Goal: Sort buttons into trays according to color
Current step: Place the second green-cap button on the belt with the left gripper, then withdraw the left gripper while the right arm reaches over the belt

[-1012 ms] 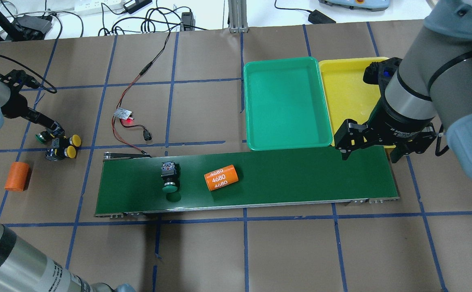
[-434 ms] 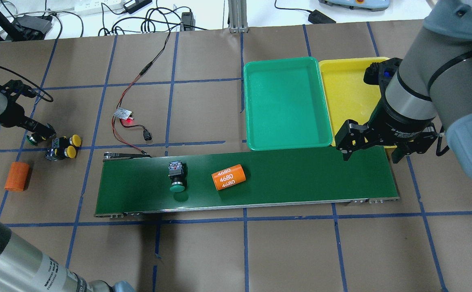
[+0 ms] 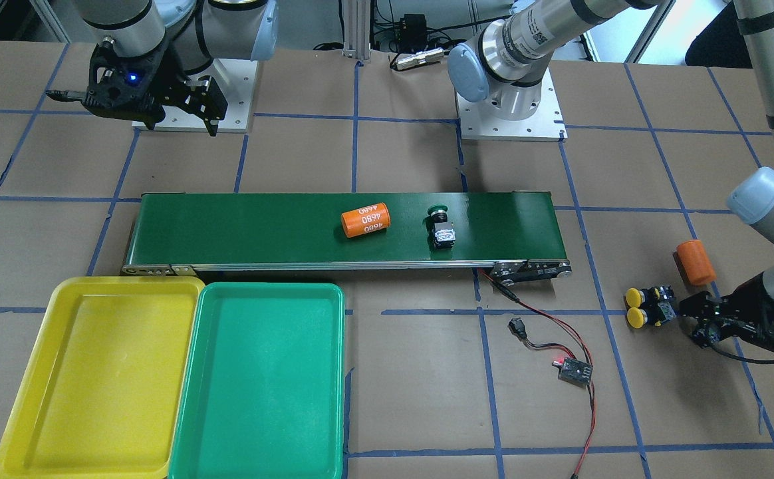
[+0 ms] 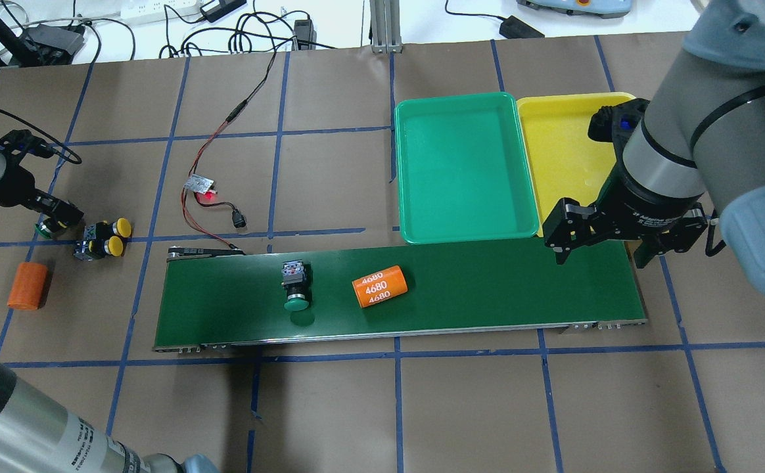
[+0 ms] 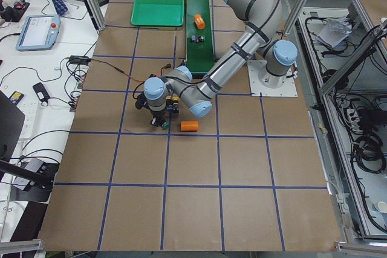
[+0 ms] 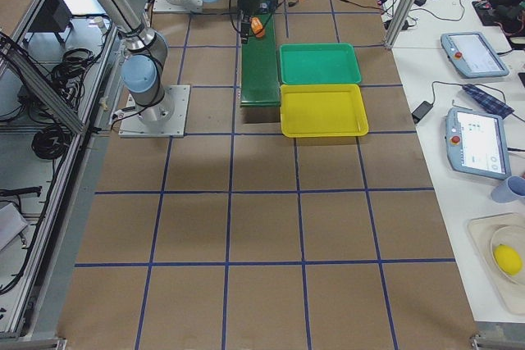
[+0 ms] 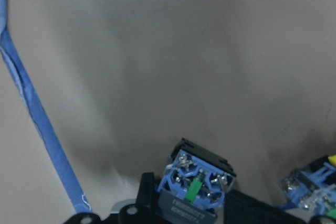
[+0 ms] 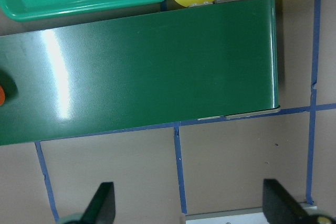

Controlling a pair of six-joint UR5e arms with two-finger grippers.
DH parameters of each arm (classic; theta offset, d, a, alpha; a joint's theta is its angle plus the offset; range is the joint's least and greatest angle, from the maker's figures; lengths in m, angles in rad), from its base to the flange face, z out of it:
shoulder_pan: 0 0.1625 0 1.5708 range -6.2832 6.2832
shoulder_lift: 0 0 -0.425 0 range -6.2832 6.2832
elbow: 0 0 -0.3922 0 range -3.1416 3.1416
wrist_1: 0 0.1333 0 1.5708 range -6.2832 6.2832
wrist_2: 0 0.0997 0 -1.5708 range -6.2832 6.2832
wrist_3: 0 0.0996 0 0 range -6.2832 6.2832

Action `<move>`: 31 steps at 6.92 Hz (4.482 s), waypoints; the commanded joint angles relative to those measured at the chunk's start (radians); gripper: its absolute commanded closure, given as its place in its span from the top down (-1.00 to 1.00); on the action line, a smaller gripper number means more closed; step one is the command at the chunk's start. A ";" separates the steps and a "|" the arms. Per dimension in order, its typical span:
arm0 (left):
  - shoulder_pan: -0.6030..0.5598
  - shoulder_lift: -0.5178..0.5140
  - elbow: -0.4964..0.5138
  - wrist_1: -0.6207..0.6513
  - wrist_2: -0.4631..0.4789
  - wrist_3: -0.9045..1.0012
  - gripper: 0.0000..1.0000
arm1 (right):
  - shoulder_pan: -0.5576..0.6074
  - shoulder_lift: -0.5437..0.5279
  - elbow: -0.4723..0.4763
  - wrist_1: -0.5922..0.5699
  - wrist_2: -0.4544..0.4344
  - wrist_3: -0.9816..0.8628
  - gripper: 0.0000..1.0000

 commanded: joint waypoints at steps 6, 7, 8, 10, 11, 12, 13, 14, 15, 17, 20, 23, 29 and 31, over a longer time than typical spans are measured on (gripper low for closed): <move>0.005 -0.020 0.002 -0.007 0.003 0.000 -0.90 | 0.000 -0.001 0.006 -0.006 -0.001 -0.004 1.00; -0.001 0.001 0.009 -0.024 0.005 0.000 -1.00 | 0.000 -0.001 0.006 -0.006 -0.001 -0.003 1.00; -0.004 0.014 0.047 -0.109 0.006 -0.009 -1.00 | 0.000 -0.001 0.007 -0.004 -0.001 -0.001 1.00; -0.096 0.096 0.113 -0.294 0.019 -0.187 -1.00 | 0.000 0.000 0.009 -0.003 -0.001 0.000 1.00; -0.230 0.182 0.091 -0.358 0.043 -0.413 -1.00 | 0.000 -0.001 0.009 -0.003 -0.001 0.000 1.00; -0.350 0.264 0.047 -0.395 0.033 -0.623 -1.00 | 0.000 -0.001 0.009 -0.003 -0.001 -0.001 1.00; -0.439 0.343 -0.051 -0.389 0.027 -0.838 -1.00 | 0.000 -0.001 0.009 -0.003 -0.001 -0.001 1.00; -0.517 0.418 -0.166 -0.340 0.033 -1.054 -1.00 | 0.000 -0.001 0.009 -0.003 -0.001 0.000 1.00; -0.576 0.473 -0.252 -0.230 0.031 -1.164 -1.00 | 0.000 -0.001 0.009 -0.003 -0.001 0.000 1.00; -0.613 0.508 -0.380 -0.211 0.023 -1.368 -1.00 | 0.000 0.000 0.009 -0.001 -0.001 0.002 1.00; -0.668 0.493 -0.417 -0.209 0.029 -1.370 0.77 | 0.000 -0.001 0.009 -0.003 -0.001 0.005 1.00; -0.564 0.482 -0.260 -0.246 0.040 -1.173 1.00 | 0.000 0.003 -0.006 -0.027 0.008 0.006 1.00; -0.104 0.264 -0.225 -0.148 0.116 0.188 1.00 | 0.067 0.117 0.007 -0.222 0.017 0.043 1.00; -0.096 0.255 -0.245 -0.020 0.126 0.518 1.00 | 0.176 0.169 0.004 -0.295 0.017 0.179 1.00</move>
